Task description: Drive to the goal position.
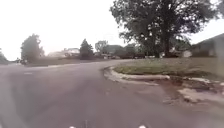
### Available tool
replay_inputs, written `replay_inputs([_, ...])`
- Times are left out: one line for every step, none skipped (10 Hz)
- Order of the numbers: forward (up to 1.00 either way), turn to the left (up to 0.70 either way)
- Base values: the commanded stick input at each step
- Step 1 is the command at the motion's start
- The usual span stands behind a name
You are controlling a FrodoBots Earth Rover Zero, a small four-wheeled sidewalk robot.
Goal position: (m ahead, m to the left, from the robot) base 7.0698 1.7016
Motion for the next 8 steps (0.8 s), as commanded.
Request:
replay_inputs([1.00, 0.00])
replay_inputs([1.00, 0.00])
replay_inputs([1.00, 0.00])
replay_inputs([1.00, 0.00])
replay_inputs([1.00, 0.00])
replay_inputs([1.00, 0.13])
replay_inputs([1.00, 0.40])
replay_inputs([1.00, 0.40])
